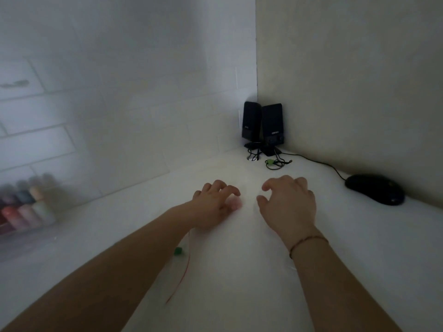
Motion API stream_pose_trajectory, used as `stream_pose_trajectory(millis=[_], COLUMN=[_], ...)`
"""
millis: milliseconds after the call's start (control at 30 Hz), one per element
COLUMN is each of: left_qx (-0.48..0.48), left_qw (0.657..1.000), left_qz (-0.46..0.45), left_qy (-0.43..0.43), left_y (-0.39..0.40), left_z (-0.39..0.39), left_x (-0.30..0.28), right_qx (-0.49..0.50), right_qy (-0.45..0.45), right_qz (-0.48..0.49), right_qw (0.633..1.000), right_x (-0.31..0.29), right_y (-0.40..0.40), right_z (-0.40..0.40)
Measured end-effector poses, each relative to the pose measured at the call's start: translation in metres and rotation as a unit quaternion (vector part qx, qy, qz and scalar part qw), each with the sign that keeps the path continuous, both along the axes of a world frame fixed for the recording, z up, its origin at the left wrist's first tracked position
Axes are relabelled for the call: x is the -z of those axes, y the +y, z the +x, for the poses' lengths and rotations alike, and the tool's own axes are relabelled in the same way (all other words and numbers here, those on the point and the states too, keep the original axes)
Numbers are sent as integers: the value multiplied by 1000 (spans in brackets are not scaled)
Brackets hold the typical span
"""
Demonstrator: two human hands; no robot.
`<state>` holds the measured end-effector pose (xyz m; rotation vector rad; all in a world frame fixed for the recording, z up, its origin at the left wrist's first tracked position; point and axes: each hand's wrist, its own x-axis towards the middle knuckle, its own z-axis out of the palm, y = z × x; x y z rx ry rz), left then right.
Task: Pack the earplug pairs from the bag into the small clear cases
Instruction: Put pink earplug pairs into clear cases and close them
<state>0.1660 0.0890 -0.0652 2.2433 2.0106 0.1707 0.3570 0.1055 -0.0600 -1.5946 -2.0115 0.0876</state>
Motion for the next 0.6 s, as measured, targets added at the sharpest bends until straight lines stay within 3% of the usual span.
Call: stream_pose_trajectory(millis=[133,267,367,433,500,567,600], left_qx=[32,34,16,-2,-31,-76,-91], left_qw=[999,999,999,989,958,920,895], left_qz=[-8,-28,19,105,205,241,216], left_qy=[-12,-3,-37,-105,-197,-301,-380], left_y=[-11,-14,-20,-35,-60,-89,-103], left_z=[-16,-25,-27,-29,-32,-36,-39], left_x=[-3,-9,-22,-32,-38,-40,-39], right_qx=[12,26,5,-1,-19,-95,-165], right_qy=[-67,-133,-150,-168,-156,-60,24], right_qz=[-42,-9,-7,-14,-5,49,81], right_qw=[997,991,989,986,988,992,983], right_x=[8,8,10,9,3,-6,-12], right_y=[0,1,-2,-5,-10,-20,-28], right_z=[-6,-13,-19,-21,-22,-25,-28])
